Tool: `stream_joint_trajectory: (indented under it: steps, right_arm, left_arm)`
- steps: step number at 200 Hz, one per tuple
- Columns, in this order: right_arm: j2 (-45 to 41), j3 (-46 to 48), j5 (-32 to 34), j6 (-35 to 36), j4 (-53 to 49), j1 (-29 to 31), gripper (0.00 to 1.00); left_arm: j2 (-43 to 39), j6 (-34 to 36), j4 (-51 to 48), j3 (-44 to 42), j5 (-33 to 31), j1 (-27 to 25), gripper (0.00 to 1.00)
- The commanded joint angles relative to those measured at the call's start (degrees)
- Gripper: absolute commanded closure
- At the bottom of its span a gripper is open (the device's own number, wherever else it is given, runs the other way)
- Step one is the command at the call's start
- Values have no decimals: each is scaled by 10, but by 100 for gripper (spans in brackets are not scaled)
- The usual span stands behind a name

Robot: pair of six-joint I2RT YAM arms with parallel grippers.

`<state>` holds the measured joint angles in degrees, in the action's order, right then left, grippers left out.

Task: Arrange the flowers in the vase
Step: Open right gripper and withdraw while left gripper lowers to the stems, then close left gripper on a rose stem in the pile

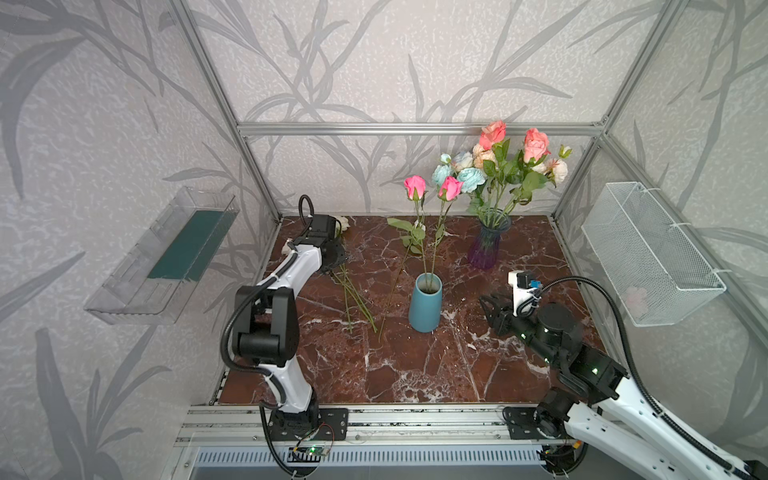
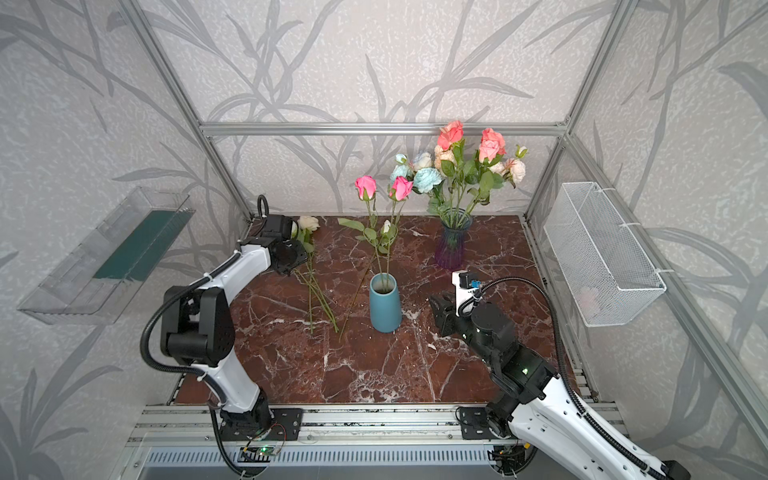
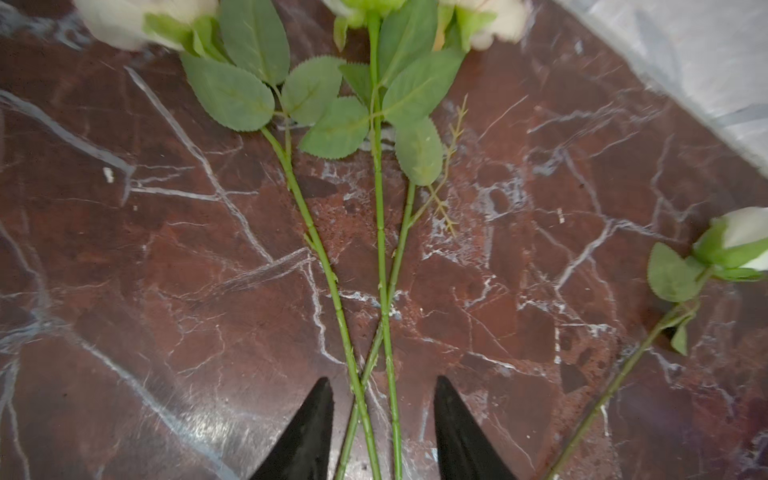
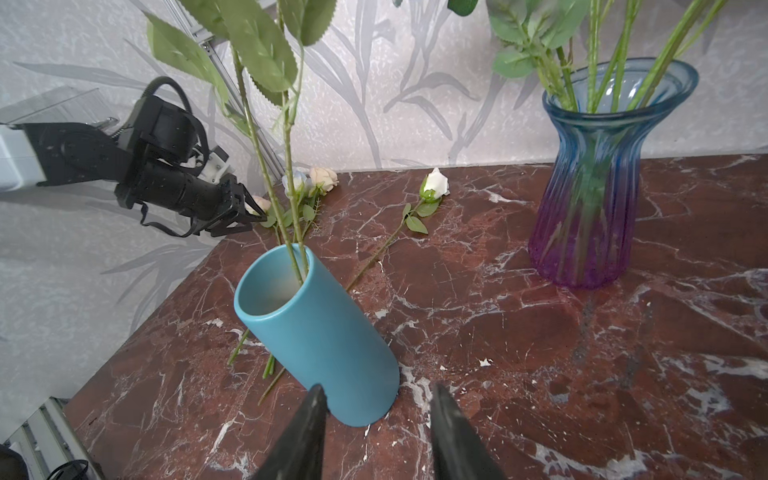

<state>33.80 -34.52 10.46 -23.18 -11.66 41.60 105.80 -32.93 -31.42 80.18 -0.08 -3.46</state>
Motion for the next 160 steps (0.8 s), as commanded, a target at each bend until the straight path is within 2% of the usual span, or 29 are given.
stream_joint_trajectory:
  steps: [1, 39, 112, 160]
  right_arm:
    - [-8, 8, -4, -14, 13, -2, 58]
    - [-23, 26, -6, -23, 16, -4, 58]
    - [-41, 43, -6, -27, 13, -10, 58]
    - [-31, 48, -12, -32, 28, -13, 58]
  left_arm:
    - [40, 25, -70, 40, 21, -1, 59]
    - [85, 38, -57, 47, 59, -3, 63]
    - [125, 41, -35, 52, 80, -8, 65]
    - [136, 46, -43, 65, 81, -11, 77]
